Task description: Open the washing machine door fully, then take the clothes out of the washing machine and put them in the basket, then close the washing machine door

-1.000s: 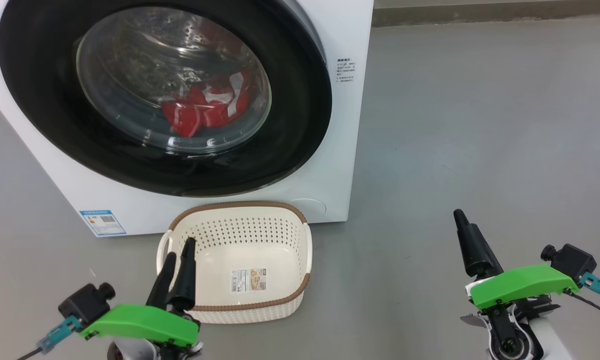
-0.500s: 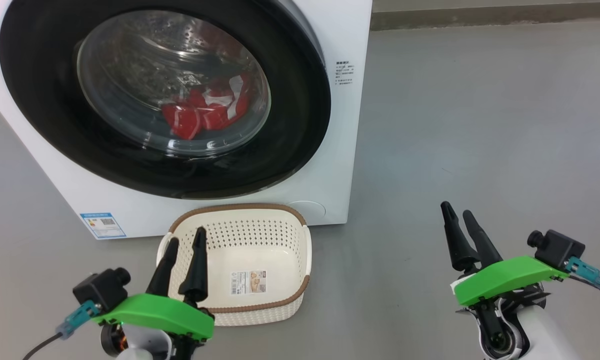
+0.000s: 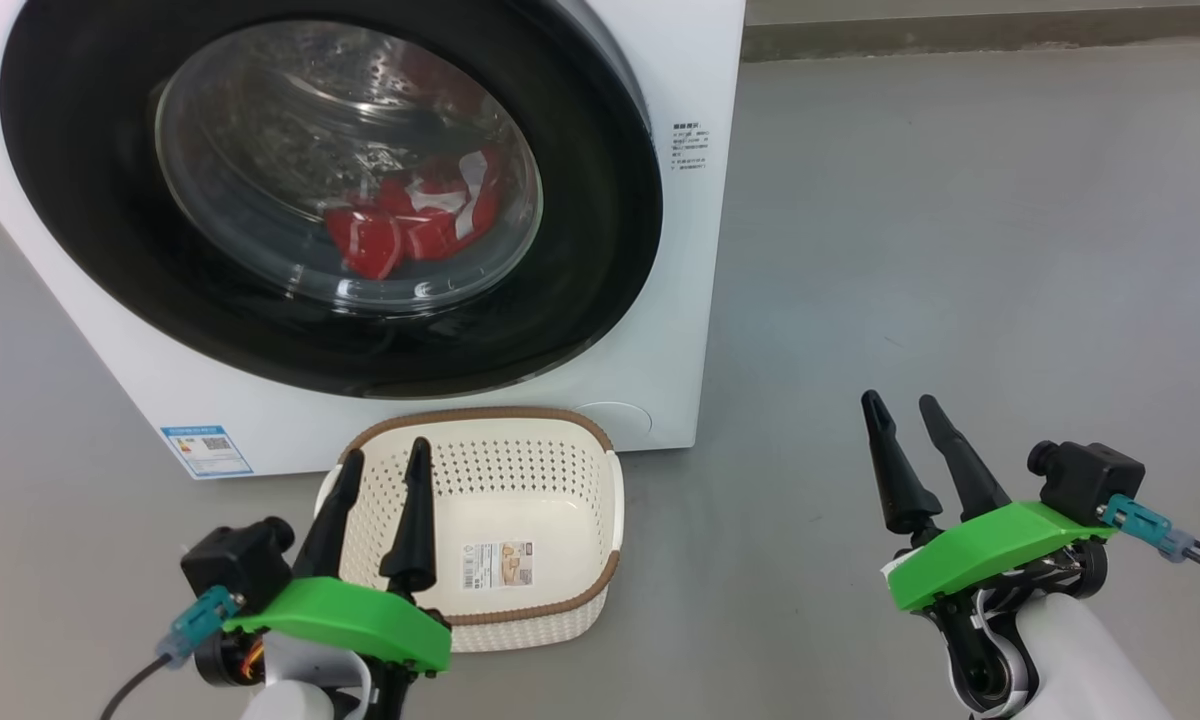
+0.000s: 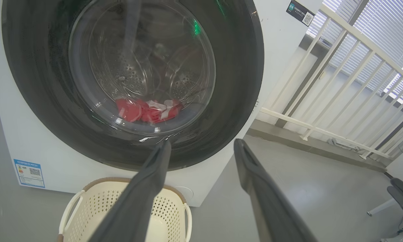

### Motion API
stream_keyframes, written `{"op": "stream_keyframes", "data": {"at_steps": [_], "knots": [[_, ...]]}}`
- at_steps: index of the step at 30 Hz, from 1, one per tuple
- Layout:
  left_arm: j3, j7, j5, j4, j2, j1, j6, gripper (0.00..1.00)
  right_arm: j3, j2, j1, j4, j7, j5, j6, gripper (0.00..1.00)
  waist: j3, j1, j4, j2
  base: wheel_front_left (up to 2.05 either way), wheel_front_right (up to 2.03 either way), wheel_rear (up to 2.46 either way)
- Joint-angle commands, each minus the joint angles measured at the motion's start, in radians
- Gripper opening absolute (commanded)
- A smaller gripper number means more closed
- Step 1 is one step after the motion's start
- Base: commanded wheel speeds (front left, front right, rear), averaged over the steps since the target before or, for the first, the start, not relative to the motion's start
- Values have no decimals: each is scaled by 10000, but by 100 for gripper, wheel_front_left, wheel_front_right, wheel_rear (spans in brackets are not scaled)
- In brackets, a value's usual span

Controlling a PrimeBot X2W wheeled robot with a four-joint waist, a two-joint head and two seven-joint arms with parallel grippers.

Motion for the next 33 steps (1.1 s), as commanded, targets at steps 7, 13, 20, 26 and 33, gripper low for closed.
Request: {"op": "stream_keyframes", "data": {"at_steps": [7, 13, 20, 26, 33], "knots": [[112, -368, 1148, -214, 218, -709, 258, 100, 355, -86, -735, -196, -344, -1109, -7, 100, 16, 0, -20, -1, 0, 0, 0], [20, -516, 1701, -142, 228, -862, 319, 100, 397, -99, -875, -253, -491, -1794, -7, 100, 47, 0, -22, -1, 0, 0, 0], [-52, -703, 2332, 9, 241, -1081, 390, 100, 427, -116, -987, -334, -676, -2604, -7, 100, 45, 0, -36, -1, 0, 0, 0], [-62, -703, 2243, 38, 241, -1082, 464, 100, 387, -116, -965, -274, -676, -2618, -7, 100, 34, 0, -33, -1, 0, 0, 0], [-25, -703, 2254, 47, 241, -1092, 508, 100, 297, -116, -1004, -130, -676, -2676, -7, 100, 94, 0, -29, -1, 0, 0, 0]]}}
